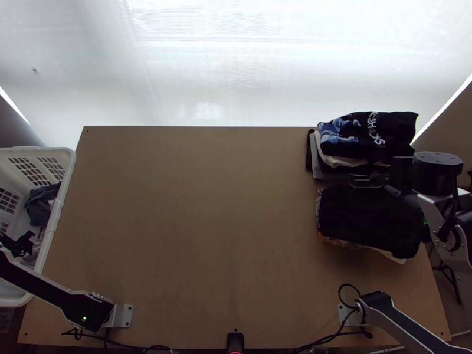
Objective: Fold the t-shirt
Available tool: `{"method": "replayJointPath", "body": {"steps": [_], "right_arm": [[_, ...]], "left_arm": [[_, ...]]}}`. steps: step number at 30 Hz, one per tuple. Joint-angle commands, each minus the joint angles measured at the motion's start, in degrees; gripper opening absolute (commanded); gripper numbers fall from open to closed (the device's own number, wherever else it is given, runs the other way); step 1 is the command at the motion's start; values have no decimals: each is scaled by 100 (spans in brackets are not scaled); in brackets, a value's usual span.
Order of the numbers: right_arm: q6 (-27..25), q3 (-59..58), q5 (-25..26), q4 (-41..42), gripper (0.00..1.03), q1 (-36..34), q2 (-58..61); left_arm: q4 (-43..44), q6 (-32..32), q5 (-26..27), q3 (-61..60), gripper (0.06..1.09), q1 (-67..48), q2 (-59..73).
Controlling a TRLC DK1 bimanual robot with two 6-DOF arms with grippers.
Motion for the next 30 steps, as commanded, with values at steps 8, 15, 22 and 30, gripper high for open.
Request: {"method": "replayJointPath", "body": {"steps": [8,15,22,30], "right_arm": [[66,442,3,-76,98,-27,-37],[57,416,3,65,98,-114,-10],[66,258,3,214,98,-132,-2],[22,64,3,355,98,-255,-125]], "left_arm": [[-220,535,-28,218,10,23,113],[-193,-80,1299,16,10,40,-2084],[-615,-695,2134,1115,10,-118,-3921],[-1705,-1776,3021,2952,10,-197,-4633]]}}
